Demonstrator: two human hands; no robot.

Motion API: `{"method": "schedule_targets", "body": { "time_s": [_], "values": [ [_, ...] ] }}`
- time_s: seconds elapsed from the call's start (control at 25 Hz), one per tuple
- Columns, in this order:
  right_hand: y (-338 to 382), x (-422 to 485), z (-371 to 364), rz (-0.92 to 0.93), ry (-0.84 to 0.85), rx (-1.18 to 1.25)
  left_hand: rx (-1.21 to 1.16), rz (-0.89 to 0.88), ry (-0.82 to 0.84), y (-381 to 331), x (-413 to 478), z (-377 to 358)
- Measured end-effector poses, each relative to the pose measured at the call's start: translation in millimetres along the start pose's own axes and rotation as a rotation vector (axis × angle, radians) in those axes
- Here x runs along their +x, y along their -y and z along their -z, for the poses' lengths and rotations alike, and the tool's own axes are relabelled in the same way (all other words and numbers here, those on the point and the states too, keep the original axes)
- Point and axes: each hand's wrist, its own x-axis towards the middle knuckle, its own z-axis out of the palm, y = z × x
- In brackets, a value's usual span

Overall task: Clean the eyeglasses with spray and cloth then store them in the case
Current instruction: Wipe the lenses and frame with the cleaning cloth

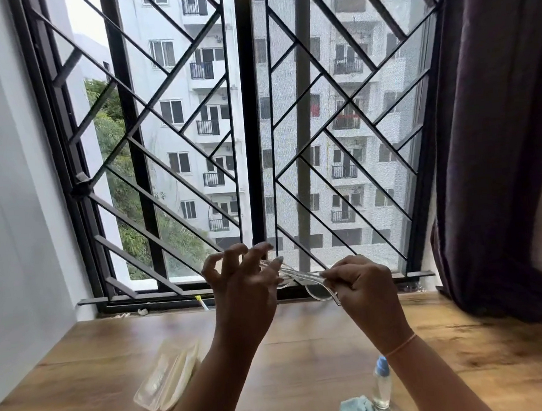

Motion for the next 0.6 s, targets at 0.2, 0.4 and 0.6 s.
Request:
{"method": "schedule_targets", "body": {
  "time_s": [0.2,0.4,0.6],
  "values": [
    [9.4,-4.0,-3.2,0.030,-0.011,-0.078,0.036,-0.114,-0.071,-19.0,-8.0,0.9],
    [13.1,-6.4,-6.9,0.058,-0.019,-0.124,0.081,-0.132,-0.106,-18.3,-9.4,-4.2],
    [17.8,-7.1,-5.2,0.102,-0.018,-0.131,0.070,-0.183,-0.214,-10.0,-10.0,-7.5]
  ]
}}
